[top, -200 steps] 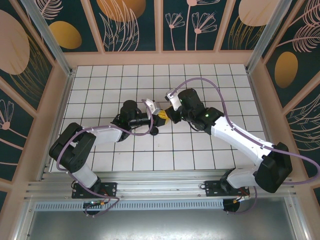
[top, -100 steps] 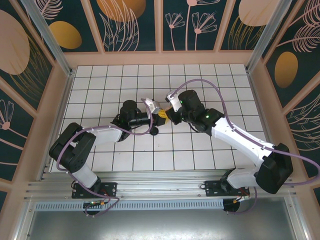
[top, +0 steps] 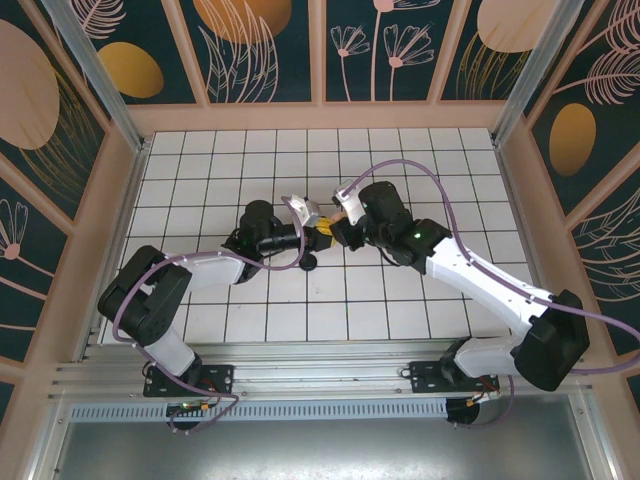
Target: Insert wireless bluetooth earbuds into charging case
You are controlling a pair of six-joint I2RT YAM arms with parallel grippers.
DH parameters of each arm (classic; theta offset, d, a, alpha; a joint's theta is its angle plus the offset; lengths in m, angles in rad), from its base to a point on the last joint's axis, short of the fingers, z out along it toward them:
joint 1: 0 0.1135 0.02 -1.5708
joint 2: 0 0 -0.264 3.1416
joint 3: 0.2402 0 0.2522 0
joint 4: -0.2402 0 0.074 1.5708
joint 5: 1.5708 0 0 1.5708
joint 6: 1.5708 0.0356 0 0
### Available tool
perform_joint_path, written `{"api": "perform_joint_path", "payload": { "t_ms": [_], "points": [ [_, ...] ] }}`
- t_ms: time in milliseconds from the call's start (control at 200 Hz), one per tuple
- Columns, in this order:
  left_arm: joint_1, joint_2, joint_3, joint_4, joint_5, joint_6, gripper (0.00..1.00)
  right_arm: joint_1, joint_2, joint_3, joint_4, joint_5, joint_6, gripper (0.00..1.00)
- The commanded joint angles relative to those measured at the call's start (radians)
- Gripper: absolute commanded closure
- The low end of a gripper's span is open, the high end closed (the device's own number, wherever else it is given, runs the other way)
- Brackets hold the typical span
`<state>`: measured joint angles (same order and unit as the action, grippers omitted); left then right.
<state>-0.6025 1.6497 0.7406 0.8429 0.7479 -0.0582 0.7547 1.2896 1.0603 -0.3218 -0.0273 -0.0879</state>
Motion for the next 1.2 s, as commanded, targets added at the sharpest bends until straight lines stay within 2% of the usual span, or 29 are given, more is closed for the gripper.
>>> {"api": "perform_joint_path", "payload": {
  "t_ms": [0,75,255,405,576,691,756,941,1196],
  "points": [
    [-0.005,-0.046,0.012,0.027,-0.001,0.021,0.84,0.002,-0.04,0.023,-0.01,-0.021,0.023,0.61],
    [-0.004,-0.051,0.008,0.025,-0.002,0.026,0.84,0.0,-0.049,0.044,-0.017,-0.037,0.031,0.55],
    [-0.005,-0.062,-0.003,0.019,-0.004,0.042,0.84,-0.029,-0.076,0.1,-0.034,-0.109,0.052,0.52],
    [-0.005,-0.081,-0.016,0.002,0.009,0.093,0.83,-0.105,-0.09,0.128,-0.038,-0.241,0.081,0.5],
    [-0.004,-0.104,-0.019,-0.042,0.021,0.155,0.83,-0.231,-0.083,0.141,-0.035,-0.445,0.108,0.49],
    [-0.004,-0.118,-0.017,-0.066,0.027,0.191,0.84,-0.29,-0.048,0.16,-0.077,-0.526,0.102,0.49],
    [-0.005,-0.125,-0.018,-0.084,0.029,0.214,0.83,-0.307,-0.018,0.173,-0.111,-0.566,0.089,0.46],
    [-0.004,-0.137,-0.01,-0.116,0.04,0.238,0.83,-0.331,0.089,0.209,-0.158,-0.806,0.088,0.4],
    [-0.006,-0.151,-0.003,-0.11,0.038,0.215,0.83,-0.33,0.167,0.218,-0.132,-0.935,0.103,0.39]
  ]
}}
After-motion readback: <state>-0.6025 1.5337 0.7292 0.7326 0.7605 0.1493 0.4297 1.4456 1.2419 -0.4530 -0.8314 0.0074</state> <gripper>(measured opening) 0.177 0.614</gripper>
